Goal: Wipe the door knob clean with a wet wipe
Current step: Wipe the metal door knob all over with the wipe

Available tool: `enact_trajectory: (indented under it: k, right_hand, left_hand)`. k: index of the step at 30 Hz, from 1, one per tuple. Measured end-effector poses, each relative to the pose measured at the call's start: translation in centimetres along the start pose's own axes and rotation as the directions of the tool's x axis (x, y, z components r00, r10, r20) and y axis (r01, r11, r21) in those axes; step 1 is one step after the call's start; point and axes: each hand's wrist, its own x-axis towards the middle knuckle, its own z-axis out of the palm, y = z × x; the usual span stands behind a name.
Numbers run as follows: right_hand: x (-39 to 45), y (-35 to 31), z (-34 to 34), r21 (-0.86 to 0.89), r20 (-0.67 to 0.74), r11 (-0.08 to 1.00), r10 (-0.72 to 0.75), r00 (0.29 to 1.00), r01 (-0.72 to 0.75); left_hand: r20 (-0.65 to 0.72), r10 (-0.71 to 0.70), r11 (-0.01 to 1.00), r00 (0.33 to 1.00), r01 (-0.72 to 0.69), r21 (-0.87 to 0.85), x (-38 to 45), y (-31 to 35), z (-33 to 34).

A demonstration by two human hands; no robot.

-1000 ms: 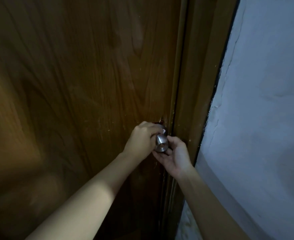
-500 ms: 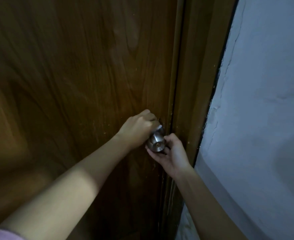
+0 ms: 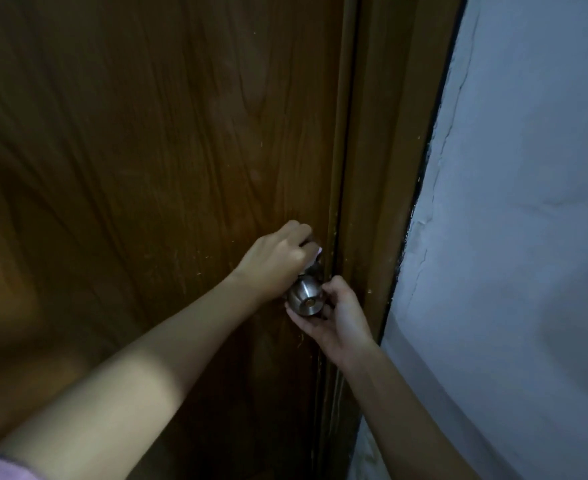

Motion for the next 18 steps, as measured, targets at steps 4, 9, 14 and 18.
enact_trajectory:
  k: [4, 9, 14, 18]
  right_hand:
    - [0.1, -0.1, 0.0, 0.059, 0.001, 0.998, 0.011, 1.0, -0.011]
    - [0.2, -0.1, 0.0, 0.053, -0.021, 0.999, 0.013, 1.0, -0.012]
    - [0.0, -0.4, 0.0, 0.039, -0.001, 0.999, 0.034, 0.999, -0.034]
    - [0.3, 0.0, 0.0, 0.042, -0.041, 0.998, 0.041, 0.998, -0.04]
  left_hand:
    - [0.154, 0.232, 0.972, 0.961, -0.235, 0.0, -0.1, -0.6, 0.1]
    - [0.242, 0.336, 0.907, 0.91, -0.382, 0.176, 0.1, -0.6, 0.0]
    - [0.087, 0.216, 0.947, 0.972, -0.231, 0.223, -2.7, -1.2, -0.5]
    - [0.124, 0.093, 0.979, 0.988, -0.113, 0.168, -5.8, -0.6, 0.0]
